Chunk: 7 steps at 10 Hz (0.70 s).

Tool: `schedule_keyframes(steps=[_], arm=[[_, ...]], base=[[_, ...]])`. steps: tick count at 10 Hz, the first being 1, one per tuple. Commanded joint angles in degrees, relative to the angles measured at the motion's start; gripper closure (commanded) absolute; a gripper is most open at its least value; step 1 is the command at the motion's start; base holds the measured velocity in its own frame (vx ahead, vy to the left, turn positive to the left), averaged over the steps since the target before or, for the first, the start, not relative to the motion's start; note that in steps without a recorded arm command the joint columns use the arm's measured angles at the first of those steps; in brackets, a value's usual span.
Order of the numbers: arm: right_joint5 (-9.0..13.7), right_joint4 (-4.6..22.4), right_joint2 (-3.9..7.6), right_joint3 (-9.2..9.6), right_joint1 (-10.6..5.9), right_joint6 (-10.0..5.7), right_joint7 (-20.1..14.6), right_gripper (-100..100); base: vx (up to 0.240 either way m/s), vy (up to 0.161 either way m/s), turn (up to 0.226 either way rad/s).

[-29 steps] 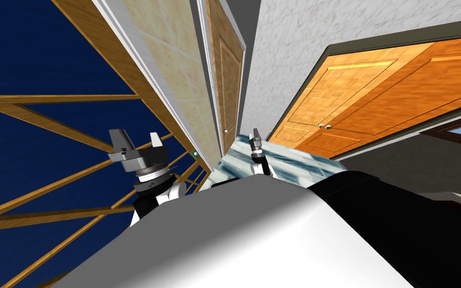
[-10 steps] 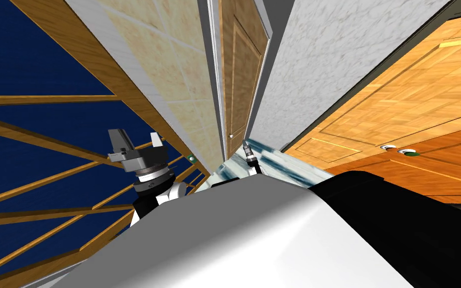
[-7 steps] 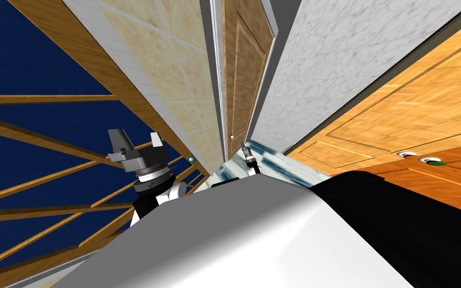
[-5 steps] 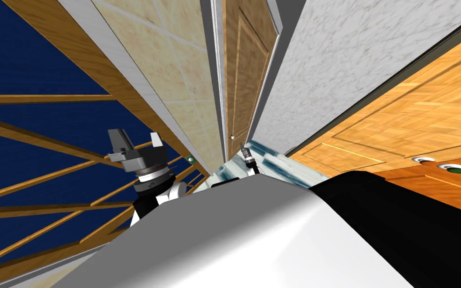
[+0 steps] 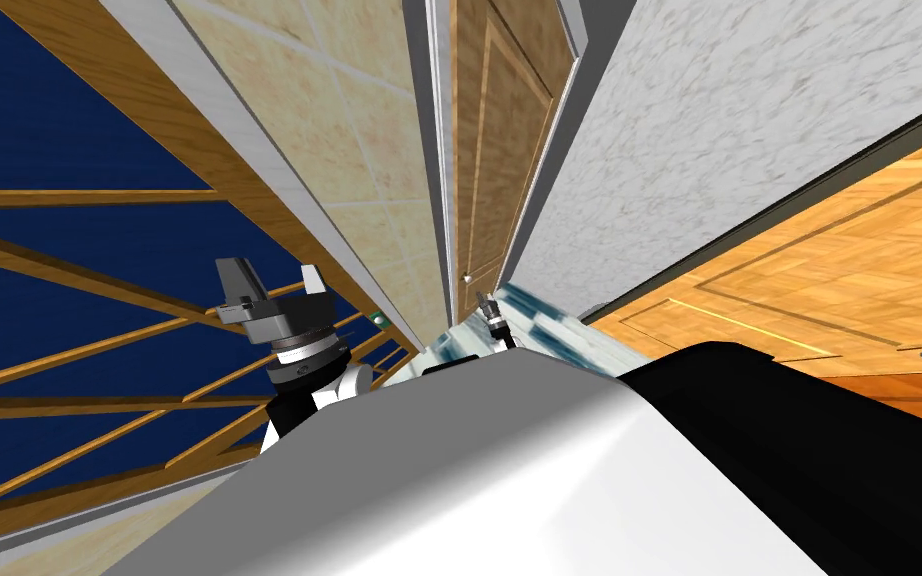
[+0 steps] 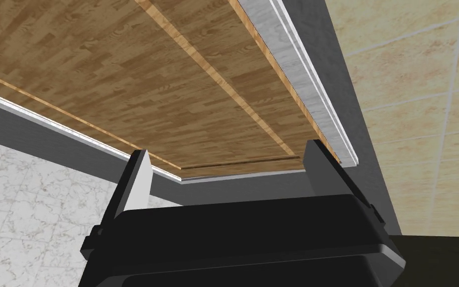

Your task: Pull the door open

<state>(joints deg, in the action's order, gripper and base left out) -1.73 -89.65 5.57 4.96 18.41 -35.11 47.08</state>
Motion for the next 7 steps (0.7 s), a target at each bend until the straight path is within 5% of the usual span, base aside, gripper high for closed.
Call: schedule_keyframes(steps=[1,7], arm=[[-0.19,1.35,-0.19,0.4,-0.09,-0.2,2.75,-100],[-0.64,8.08,-0.54,1.39,-1.3,-1.92,11.64,-100]], base=[[0.058,-0.094,0.126],[0.056,-0.103,0.129]])
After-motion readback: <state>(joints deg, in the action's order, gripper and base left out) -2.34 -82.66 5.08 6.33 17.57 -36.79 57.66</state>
